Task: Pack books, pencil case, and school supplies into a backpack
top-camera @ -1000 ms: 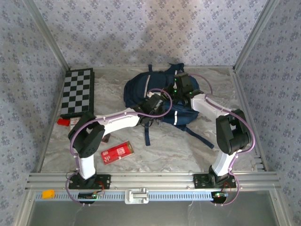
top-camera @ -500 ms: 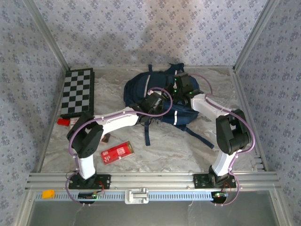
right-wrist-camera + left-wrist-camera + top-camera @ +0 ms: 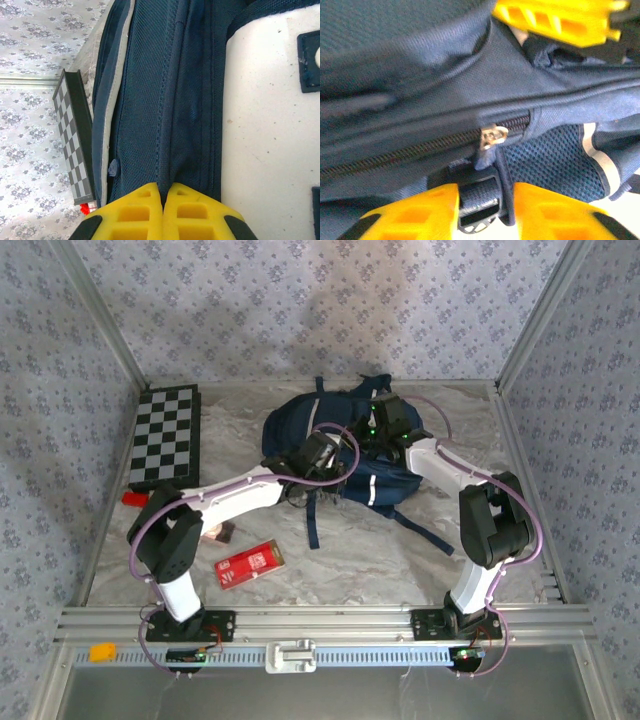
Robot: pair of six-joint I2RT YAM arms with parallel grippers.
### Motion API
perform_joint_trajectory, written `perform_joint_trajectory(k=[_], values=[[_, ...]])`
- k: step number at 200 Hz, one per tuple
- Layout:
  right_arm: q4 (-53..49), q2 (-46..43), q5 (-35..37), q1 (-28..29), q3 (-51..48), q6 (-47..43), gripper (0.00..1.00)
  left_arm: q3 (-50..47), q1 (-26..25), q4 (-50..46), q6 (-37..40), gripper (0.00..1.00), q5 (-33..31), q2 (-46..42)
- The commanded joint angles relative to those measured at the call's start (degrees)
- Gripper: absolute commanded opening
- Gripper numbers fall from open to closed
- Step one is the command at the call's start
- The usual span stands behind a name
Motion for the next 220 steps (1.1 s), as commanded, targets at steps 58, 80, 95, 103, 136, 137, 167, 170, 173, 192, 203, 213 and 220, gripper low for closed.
perform_joint_trajectory(k=[58, 80, 95, 103, 136, 137, 167, 170, 173, 192, 203, 213, 220], values=[[4.5, -0.8, -3.8, 0.8, 3.8, 1.8, 0.00, 5.7, 0.2, -1.1, -4.2, 0.45, -7.0, 5.1], [5.0, -0.7, -4.2, 0.8, 3.7, 2.2, 0.00, 6.7, 0.4, -0.7, -5.0, 0.46, -8.7, 6.5], [5.5, -0.7, -4.3, 0.9, 3.5, 2.4, 0.00, 6.6, 0.3, 1.3, -4.8, 0.44, -9.2, 6.6], [5.5, -0.6, -4.2, 1.0, 3.5, 2.3, 0.00, 6.1, 0.4, 3.7, -4.1, 0.42, -8.6, 6.3], [5.5, -0.1, -4.3, 0.9, 2.8, 2.3, 0.00, 6.9, 0.5, 6.3, -1.0, 0.33, -8.6, 5.9], [5.6, -0.1, -4.3, 1.0, 2.8, 2.3, 0.00, 6.9, 0.6, 6.3, -0.9, 0.33, -8.6, 5.9], [4.5, 0.0, -4.5, 0.8, 3.1, 1.3, 0.00, 5.8, 1.1, 7.8, 2.0, 0.20, -6.7, 4.5], [4.4, 0.0, -4.5, 0.8, 3.0, 1.3, 0.00, 5.7, 1.2, 7.7, 2.1, 0.19, -6.7, 4.3], [4.4, -0.1, -4.6, 0.7, 3.0, 1.3, 0.00, 5.7, 1.4, 7.5, 2.2, 0.18, -6.8, 4.1], [4.1, -0.3, -4.9, 0.5, 3.2, 0.9, 0.00, 4.8, 2.3, 6.5, 2.4, 0.09, -5.5, 2.6], [3.7, -0.3, -5.1, 0.4, 3.5, 0.4, 0.00, 3.5, 2.6, 6.6, 2.7, 0.05, -5.0, 1.3], [3.1, -0.4, -5.1, 0.3, 3.8, 0.0, 0.00, 2.8, 2.8, 6.3, 3.3, 0.02, -4.2, 0.3], [2.7, -0.4, -5.2, 0.4, 4.1, -0.3, 0.00, 2.6, 2.9, 5.5, 3.7, 0.00, -3.7, -0.3]])
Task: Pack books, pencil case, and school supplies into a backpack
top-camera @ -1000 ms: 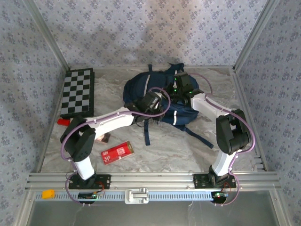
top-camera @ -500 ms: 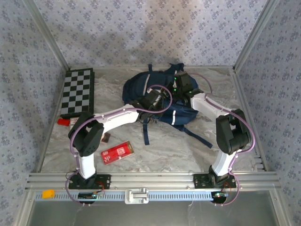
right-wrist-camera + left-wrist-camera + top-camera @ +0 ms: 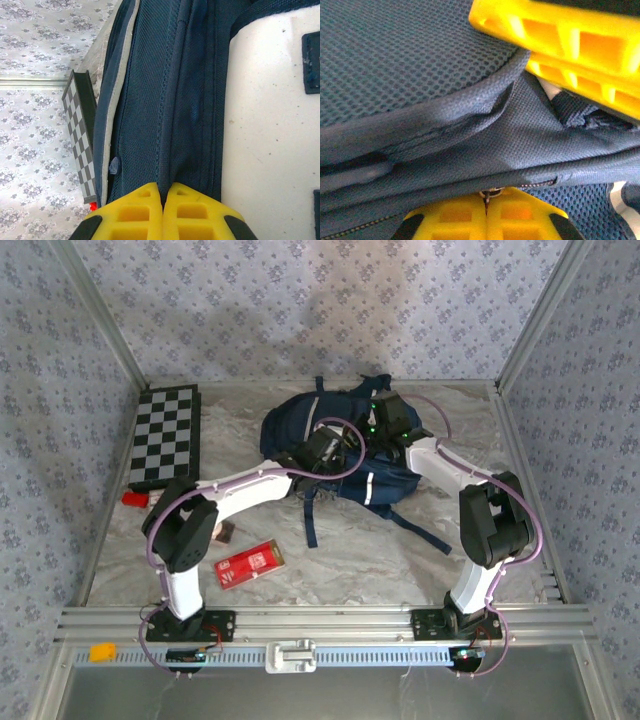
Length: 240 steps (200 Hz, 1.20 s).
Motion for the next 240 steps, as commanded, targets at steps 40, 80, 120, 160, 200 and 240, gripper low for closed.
perform_joint_trajectory(k=[40, 80, 120, 160, 200, 240], values=[[-0.6, -0.5, -5.2, -0.1, 4.5, -4.2, 0.00, -1.0, 2.5, -4.9, 3.7, 0.00, 2.5, -6.7], [-3.6, -1.1, -7.0, -1.4, 5.0, -6.5, 0.00, -6.0, 5.8, -6.4, 5.8, 0.00, 3.6, -9.2], [-7.6, -0.5, -7.6, -1.5, 7.1, -10.3, 0.00, -8.1, 7.4, -5.6, 7.7, 0.00, 6.4, -10.0], [-9.4, -5.8, -6.1, 0.6, 3.4, -14.1, 0.43, -7.1, 7.4, -3.2, 5.1, 0.00, 9.3, -9.3], [-8.1, -16.6, -2.7, 2.1, -10.1, -9.6, 0.56, -6.4, 7.4, -3.6, 6.1, 0.00, 10.0, -8.3], [3.7, -18.1, 0.9, 5.0, -23.9, -3.4, 0.50, -6.4, 7.2, -4.0, 6.9, 0.00, 10.7, -8.6]])
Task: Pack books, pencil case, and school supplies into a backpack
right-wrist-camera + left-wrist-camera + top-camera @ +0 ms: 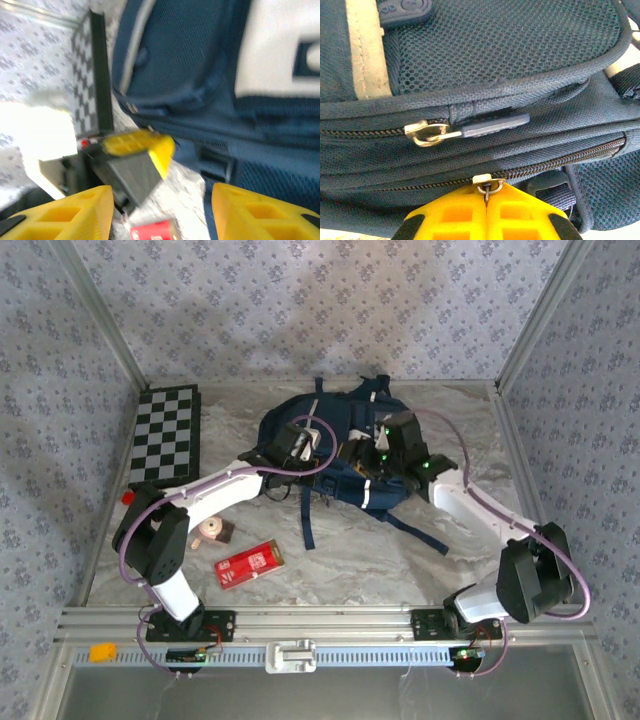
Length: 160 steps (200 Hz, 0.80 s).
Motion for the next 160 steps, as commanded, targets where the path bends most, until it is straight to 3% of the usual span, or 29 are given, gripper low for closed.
perform_joint_trajectory(k=[1, 21, 53, 86, 115, 141, 160], values=[[7.7, 2.1, 2.5, 0.2, -7.0, 4.6, 0.49, 1.2, 0.2, 0.1, 1.2, 0.00, 1.7, -0.3], [10.6, 2.7, 2.1, -3.5, -9.1, 2.5, 0.39, 1.3, -0.5, -1.0, 0.8, 0.00, 1.9, 0.0], [6.8, 4.2, 4.2, -9.4, -6.8, -5.6, 0.37, 1.0, -4.7, -1.7, -0.8, 0.00, 1.1, 0.1], [5.6, 6.0, -1.6, -17.6, -3.2, -8.5, 0.36, 3.3, -9.9, -3.5, -7.6, 0.00, -1.9, 2.5], [4.2, 5.9, -2.5, -16.9, -2.4, -9.5, 0.37, 7.4, -9.7, -5.9, -10.9, 0.00, -4.7, 8.3], [5.2, 5.0, -3.5, -16.6, -4.1, -8.3, 0.37, 4.8, -10.0, 2.7, -10.7, 0.00, -4.7, 9.4], [5.8, 3.9, -3.5, -16.6, -5.3, -7.7, 0.37, 4.3, -9.9, 4.4, -11.7, 0.11, -6.8, 9.6]])
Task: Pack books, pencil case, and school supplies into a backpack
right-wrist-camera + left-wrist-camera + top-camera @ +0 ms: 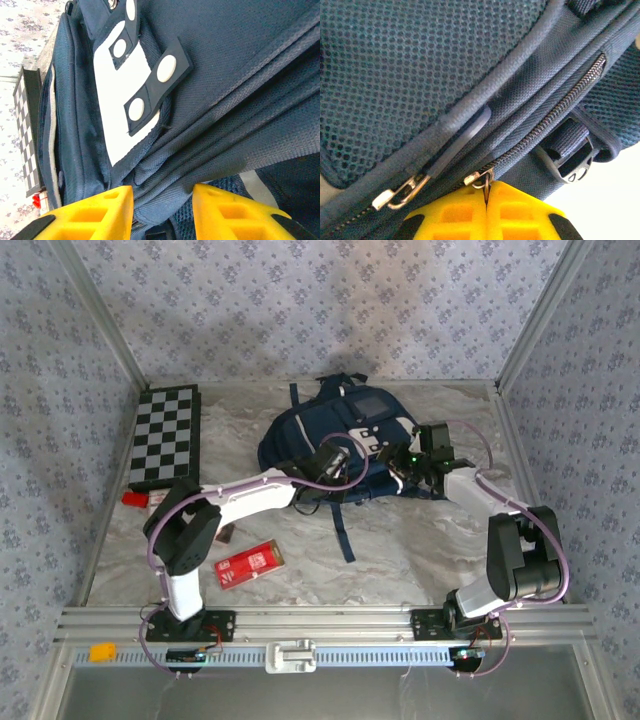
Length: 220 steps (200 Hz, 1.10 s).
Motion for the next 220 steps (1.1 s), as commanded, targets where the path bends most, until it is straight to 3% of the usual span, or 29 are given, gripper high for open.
perform_joint_trajectory(k=[1, 31, 56, 81, 111, 176, 220], values=[[1.6, -1.8, -1.6, 0.3, -0.7, -0.2, 0.37, -0.7, 0.3, 4.7, -2.1, 0.12, -3.3, 0.6], [1.7, -3.1, -1.7, 0.5, -0.8, 0.8, 0.37, -1.1, 0.3, 6.8, -3.8, 0.22, -4.0, 2.2], [-0.1, -4.1, -0.5, 1.5, -0.5, 1.8, 0.38, -1.2, 0.2, 7.6, -4.3, 0.23, -4.1, 3.5], [-0.7, -4.6, 1.3, 3.4, -0.5, 4.0, 0.38, -1.3, 0.1, 7.8, -3.9, 0.17, -4.0, 3.7], [-2.3, -4.5, 5.7, 6.7, -0.5, 7.9, 0.43, 0.3, 0.3, 4.6, -2.7, 0.00, -5.5, 3.1], [1.7, -1.1, 15.5, 16.7, -1.1, 24.9, 0.48, -0.8, 0.6, 0.9, -3.2, 0.00, -6.2, -4.6], [8.4, 4.2, 17.2, 17.6, -1.0, 32.2, 0.44, -1.2, 0.6, 0.3, -2.8, 0.00, -4.3, -6.4]])
